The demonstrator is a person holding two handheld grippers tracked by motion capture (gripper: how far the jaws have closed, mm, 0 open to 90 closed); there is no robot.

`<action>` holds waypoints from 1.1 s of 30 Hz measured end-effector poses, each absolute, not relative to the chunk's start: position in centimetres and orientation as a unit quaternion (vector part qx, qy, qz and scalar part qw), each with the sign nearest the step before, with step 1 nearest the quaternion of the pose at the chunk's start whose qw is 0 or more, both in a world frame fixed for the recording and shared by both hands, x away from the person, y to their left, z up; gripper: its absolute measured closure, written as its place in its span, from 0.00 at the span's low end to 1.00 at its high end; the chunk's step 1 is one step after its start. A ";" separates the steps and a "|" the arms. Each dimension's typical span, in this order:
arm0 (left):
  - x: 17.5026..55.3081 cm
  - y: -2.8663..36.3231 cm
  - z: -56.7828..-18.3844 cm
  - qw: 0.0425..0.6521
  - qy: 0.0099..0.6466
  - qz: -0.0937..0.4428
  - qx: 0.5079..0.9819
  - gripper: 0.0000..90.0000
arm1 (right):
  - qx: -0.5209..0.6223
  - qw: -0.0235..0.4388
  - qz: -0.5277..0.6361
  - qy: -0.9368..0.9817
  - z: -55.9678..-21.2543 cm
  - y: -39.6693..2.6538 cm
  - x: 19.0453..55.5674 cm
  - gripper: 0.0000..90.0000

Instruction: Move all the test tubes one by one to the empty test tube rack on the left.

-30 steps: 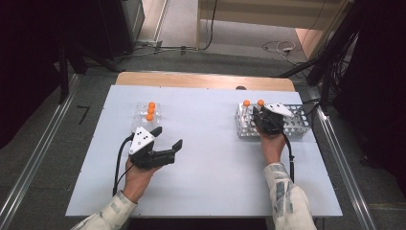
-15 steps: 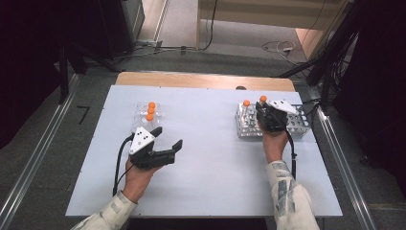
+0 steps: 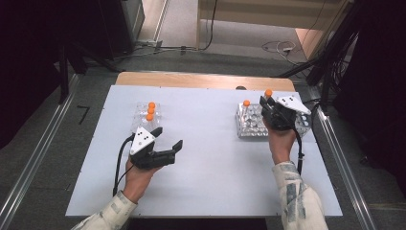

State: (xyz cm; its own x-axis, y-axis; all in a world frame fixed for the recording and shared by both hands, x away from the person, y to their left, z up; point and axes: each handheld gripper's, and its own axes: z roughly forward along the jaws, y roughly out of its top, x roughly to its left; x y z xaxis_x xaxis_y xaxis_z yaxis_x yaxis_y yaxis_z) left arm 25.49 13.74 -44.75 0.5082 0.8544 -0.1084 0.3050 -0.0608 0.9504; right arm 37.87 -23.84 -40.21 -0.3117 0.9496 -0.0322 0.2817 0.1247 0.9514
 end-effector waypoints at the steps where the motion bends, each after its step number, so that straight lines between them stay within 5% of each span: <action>1: 25.5 13.7 -44.8 0.537 0.425 0.255 0.682 0.17 | 0.464 0.352 0.470 0.663 -40.2 -23.8 37.5 0.80; 20: 25.4 13.5 -45.0 0.537 0.424 0.253 0.684 0.17 | 0.385 0.243 0.516 0.725 -43.0 -19.7 31.2 0.80; 33: 25.2 13.1 -44.9 0.539 0.417 0.252 0.687 0.17 | 0.346 0.214 0.508 0.760 -44.6 -16.5 29.8 0.80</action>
State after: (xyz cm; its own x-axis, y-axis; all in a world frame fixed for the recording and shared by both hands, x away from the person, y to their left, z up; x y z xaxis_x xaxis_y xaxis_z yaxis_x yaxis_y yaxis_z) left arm 25.17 13.12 -44.93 0.5252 0.8447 -0.1031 0.3010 -0.0710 0.9510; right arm 29.79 -16.46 -44.55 -0.6692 0.7426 0.0258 0.3080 0.2456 0.9191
